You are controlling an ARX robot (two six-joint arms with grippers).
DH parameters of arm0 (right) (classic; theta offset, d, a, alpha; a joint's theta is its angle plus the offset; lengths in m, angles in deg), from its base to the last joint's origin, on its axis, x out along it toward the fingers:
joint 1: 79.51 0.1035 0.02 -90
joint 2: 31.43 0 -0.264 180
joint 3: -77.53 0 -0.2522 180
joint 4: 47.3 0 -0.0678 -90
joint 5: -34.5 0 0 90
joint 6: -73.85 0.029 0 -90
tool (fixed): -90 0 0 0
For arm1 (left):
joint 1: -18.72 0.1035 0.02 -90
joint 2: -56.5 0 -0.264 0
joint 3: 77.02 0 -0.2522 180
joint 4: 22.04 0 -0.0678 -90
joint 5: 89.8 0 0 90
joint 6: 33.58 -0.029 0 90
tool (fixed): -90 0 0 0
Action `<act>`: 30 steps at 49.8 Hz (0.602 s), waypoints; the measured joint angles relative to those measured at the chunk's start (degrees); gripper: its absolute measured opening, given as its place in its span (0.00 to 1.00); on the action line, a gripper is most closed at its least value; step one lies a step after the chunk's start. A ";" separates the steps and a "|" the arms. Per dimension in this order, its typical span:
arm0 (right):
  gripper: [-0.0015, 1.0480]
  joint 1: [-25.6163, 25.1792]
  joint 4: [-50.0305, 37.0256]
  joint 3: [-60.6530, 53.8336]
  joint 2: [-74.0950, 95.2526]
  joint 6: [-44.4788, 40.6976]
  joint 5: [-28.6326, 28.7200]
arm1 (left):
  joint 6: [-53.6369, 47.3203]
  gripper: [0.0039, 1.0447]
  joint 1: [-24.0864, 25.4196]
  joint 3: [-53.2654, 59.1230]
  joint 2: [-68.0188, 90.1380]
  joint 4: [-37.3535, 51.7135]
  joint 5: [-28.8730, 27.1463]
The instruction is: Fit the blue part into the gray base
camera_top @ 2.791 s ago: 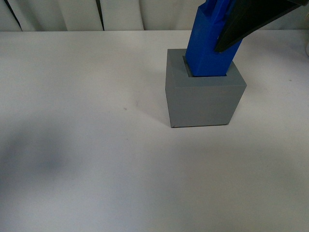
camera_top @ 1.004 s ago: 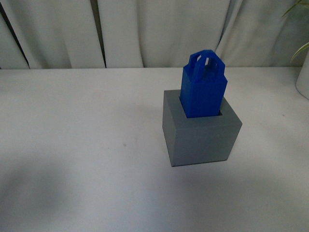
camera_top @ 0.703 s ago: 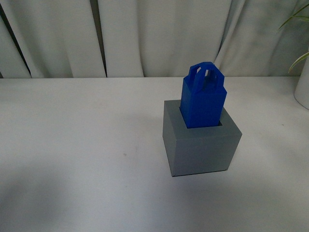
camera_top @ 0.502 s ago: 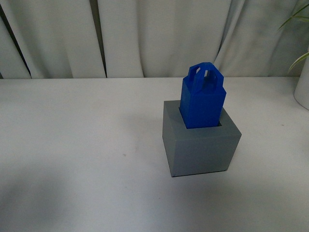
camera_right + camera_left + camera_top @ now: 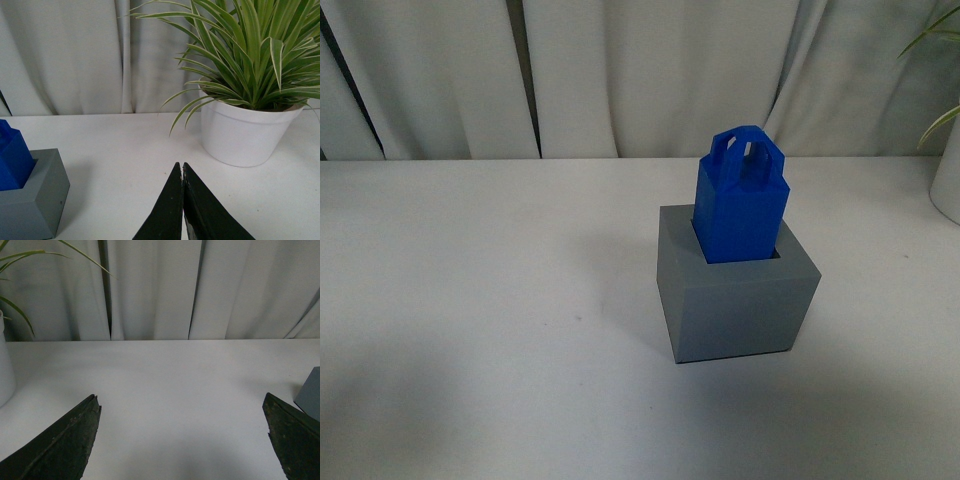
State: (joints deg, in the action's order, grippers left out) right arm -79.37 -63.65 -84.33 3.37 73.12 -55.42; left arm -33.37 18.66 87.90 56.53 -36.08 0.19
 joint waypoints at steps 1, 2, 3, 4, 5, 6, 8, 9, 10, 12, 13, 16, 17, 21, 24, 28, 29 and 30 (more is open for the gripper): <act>0.02 -0.02 0.57 -0.22 -0.83 0.00 0.00 | 0.02 0.94 0.00 0.00 0.00 0.00 0.02; 0.02 -0.02 0.94 -0.42 -1.40 0.00 -0.02 | 0.00 0.94 0.00 0.00 0.00 0.00 0.02; 0.02 -0.02 1.51 -0.68 -2.25 0.00 -0.04 | 0.00 0.94 0.00 0.00 0.00 0.00 0.02; 0.02 -0.02 1.90 -0.90 -2.82 0.00 -0.04 | 0.00 0.94 -0.02 0.00 0.00 0.00 0.02; 0.02 -0.02 2.10 -0.98 -3.10 0.00 -0.04 | 0.00 0.94 0.00 0.00 0.00 0.00 0.02; 0.02 -0.02 2.49 -1.16 -3.65 0.00 -0.04 | 0.00 0.94 0.00 0.00 0.00 0.00 0.02; 0.02 -0.02 3.52 -1.55 -5.03 0.00 -0.02 | 0.02 0.94 -0.02 0.00 0.00 0.00 0.00; 0.02 -0.02 4.13 -1.73 -5.84 0.02 -0.02 | 0.00 0.94 0.00 0.00 0.00 0.00 0.00; 0.02 -0.02 4.74 -1.90 -6.64 0.00 0.00 | 0.02 0.94 0.00 0.00 0.00 0.00 0.00; 0.02 -0.02 4.81 -2.56 -7.48 0.02 0.00 | 0.00 0.94 0.00 0.00 0.00 0.00 0.00; 0.02 -0.02 3.80 -3.39 -7.89 0.02 0.00 | 0.00 0.94 0.00 0.00 0.00 0.00 0.02; 0.02 -0.02 4.44 -4.11 -8.90 0.02 -0.02 | 0.02 0.94 0.00 0.00 0.00 0.00 0.00; 0.02 -0.02 4.94 -4.11 -9.49 0.07 -0.07 | 0.00 0.94 -0.02 0.00 0.00 0.00 0.02; 0.02 -0.02 7.54 -4.11 -12.24 0.04 -0.02 | 0.00 0.94 0.00 0.00 0.00 0.00 0.02; 0.02 -0.02 9.27 -4.11 -14.14 0.04 0.00 | 0.02 0.94 0.00 0.00 0.00 0.00 0.02; 0.02 -0.02 11.63 -4.11 -16.52 0.07 0.00 | 0.00 0.94 0.00 0.00 0.00 0.00 0.02; 0.02 -0.02 12.28 -4.11 -17.14 0.07 0.00 | 0.02 0.94 0.00 0.00 0.00 0.00 0.02; 0.02 -0.02 12.72 -4.11 -17.55 0.07 0.00 | 0.00 0.94 0.00 0.00 0.00 0.00 0.02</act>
State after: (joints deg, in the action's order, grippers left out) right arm -79.39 -50.93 -88.44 -14.18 73.18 -55.42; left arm -33.37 18.66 87.90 56.53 -36.08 0.21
